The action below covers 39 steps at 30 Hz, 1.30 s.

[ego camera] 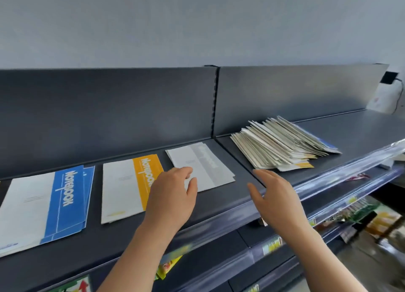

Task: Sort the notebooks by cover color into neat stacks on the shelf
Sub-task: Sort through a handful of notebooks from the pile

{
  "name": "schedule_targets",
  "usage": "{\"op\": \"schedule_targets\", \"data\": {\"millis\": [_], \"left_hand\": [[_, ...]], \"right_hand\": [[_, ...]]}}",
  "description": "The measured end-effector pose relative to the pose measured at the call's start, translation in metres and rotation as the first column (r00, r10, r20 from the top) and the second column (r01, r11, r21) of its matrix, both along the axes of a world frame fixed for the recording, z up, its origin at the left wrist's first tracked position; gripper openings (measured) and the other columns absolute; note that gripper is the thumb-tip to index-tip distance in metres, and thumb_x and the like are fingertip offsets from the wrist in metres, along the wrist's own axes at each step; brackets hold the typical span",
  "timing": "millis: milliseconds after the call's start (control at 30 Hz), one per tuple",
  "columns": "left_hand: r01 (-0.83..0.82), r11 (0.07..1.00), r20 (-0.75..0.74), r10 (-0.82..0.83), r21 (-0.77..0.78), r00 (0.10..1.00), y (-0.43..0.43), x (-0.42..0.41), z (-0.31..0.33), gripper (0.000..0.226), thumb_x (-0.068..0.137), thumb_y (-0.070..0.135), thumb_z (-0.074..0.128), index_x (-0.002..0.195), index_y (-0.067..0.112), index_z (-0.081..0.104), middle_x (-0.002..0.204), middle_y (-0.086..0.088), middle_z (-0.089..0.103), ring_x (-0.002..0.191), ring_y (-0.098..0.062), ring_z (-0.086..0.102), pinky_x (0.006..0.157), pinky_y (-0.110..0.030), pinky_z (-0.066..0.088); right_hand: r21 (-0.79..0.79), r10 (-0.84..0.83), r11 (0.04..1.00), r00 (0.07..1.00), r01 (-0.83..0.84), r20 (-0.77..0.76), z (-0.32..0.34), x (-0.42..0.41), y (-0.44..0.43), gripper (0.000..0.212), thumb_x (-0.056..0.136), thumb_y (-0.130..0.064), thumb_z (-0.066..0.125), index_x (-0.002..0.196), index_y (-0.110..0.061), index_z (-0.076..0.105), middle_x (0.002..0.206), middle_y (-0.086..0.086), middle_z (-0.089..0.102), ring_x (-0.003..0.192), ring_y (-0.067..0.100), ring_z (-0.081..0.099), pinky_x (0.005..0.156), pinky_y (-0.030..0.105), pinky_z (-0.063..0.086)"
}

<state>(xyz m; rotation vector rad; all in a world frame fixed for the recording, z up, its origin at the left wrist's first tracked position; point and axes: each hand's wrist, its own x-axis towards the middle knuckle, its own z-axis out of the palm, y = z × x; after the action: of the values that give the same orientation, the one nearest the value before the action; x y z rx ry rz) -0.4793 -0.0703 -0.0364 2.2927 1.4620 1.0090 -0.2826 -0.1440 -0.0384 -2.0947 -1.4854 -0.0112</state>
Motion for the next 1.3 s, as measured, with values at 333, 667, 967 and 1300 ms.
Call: {"op": "schedule_targets", "data": {"millis": [333,667,967,1300], "left_hand": [[0.102,0.995,0.025,-0.102,0.012,0.994,0.065,0.118,0.008,0.031,0.096,0.029,0.047,0.121,0.022,0.062,0.113,0.008,0.064,0.109,-0.012,0.053,0.088,-0.023,0.042],[0.204,0.979,0.060,-0.204,0.004,0.977,0.080,0.249,0.010,0.026,0.095,0.028,0.047,0.109,0.014,0.064,0.097,0.007,0.065,0.097,-0.012,0.056,0.082,-0.032,0.050],[0.091,0.990,0.099,-0.081,-0.104,0.992,0.081,0.375,0.014,0.019,0.093,0.027,0.046,0.075,0.020,0.047,0.078,-0.002,0.066,0.076,-0.020,0.060,0.070,-0.039,0.053],[-0.145,0.948,0.079,0.174,-0.285,0.982,0.095,0.427,0.010,0.015,0.091,0.032,0.055,0.086,0.018,0.058,0.107,0.009,0.067,0.073,-0.009,0.062,0.049,-0.019,0.045]], "right_hand": [[0.084,-0.090,0.992,0.996,0.092,-0.029,0.011,0.113,0.048,0.038,0.094,-0.034,0.051,0.127,-0.016,0.058,0.130,-0.003,0.058,0.122,0.015,0.050,0.096,0.023,0.036],[0.121,-0.137,0.981,0.982,0.153,-0.132,0.011,0.266,0.079,0.029,0.096,-0.029,0.047,0.094,-0.009,0.067,0.100,0.002,0.066,0.097,0.024,0.057,0.080,0.037,0.044],[-0.195,0.017,0.980,0.992,-0.042,-0.126,-0.006,0.395,0.121,0.023,0.092,-0.017,0.039,0.074,-0.011,0.051,0.074,-0.001,0.055,0.073,0.023,0.049,0.064,0.034,0.041],[-0.132,0.366,0.903,0.892,-0.409,-0.265,-0.008,0.411,0.121,0.037,0.100,-0.020,0.035,0.130,-0.034,0.052,0.133,-0.016,0.049,0.112,0.001,0.046,0.073,0.006,0.041]]}}
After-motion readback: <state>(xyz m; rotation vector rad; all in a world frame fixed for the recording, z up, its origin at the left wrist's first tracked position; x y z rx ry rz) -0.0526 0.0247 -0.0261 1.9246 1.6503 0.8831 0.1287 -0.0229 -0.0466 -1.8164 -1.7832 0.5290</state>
